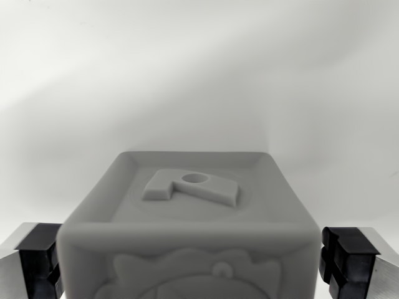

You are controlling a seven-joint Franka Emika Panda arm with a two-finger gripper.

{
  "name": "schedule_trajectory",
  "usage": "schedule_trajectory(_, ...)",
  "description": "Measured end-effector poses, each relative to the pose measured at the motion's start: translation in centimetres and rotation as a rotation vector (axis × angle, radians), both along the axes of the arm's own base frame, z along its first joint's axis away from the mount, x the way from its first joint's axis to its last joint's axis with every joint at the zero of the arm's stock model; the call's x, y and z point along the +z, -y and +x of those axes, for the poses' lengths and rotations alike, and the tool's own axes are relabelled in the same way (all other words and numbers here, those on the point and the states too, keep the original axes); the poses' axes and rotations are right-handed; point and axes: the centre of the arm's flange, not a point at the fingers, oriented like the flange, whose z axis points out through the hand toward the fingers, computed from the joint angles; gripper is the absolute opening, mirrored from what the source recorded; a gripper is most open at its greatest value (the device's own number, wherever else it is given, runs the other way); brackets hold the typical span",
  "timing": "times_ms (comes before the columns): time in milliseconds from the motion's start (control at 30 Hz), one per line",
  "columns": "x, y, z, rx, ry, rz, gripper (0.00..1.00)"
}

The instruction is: Destack cube

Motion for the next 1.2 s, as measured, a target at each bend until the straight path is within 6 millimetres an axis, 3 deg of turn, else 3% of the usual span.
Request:
schedule_trajectory(567, 0.3, 0.0, 0.0, 0.0, 0.002, 0.001, 1.0)
schedule_trajectory(933, 2.5, 0.0, 0.1, 0.0, 0.004, 0.003, 1.0)
schedule_trajectory(1200, 5.2, 0.0, 0.1, -0.001, 0.004, 0.005, 1.0)
